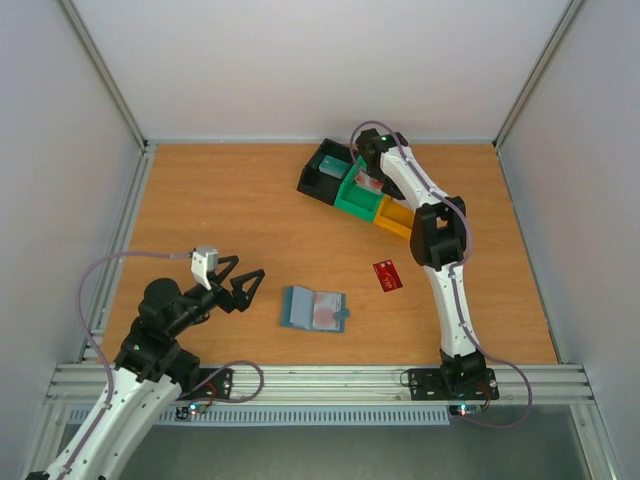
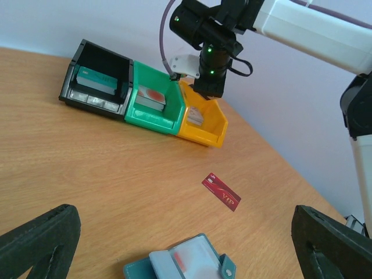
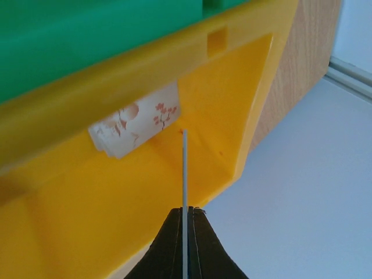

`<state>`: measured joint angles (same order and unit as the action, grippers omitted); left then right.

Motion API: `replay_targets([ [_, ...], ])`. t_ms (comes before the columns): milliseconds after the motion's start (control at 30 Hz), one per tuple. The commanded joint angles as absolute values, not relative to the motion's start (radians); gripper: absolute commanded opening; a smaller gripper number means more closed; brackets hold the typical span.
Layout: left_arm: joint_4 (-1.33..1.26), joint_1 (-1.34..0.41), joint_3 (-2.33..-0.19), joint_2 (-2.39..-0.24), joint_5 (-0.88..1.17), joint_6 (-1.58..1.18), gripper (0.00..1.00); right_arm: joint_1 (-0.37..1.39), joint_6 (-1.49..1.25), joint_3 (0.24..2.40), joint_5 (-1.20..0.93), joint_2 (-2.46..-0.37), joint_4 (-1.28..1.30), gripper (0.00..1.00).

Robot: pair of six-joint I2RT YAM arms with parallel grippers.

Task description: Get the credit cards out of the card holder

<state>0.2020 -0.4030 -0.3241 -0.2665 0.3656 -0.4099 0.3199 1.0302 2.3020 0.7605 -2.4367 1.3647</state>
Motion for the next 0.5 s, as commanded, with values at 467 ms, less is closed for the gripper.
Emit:
replay_targets([
  [467, 0.113, -0.397, -0.292, -0.207, 0.365, -0.403, 0.99, 0.284, 1.086, 2.402, 0.828, -2.561, 1.319, 0.11],
])
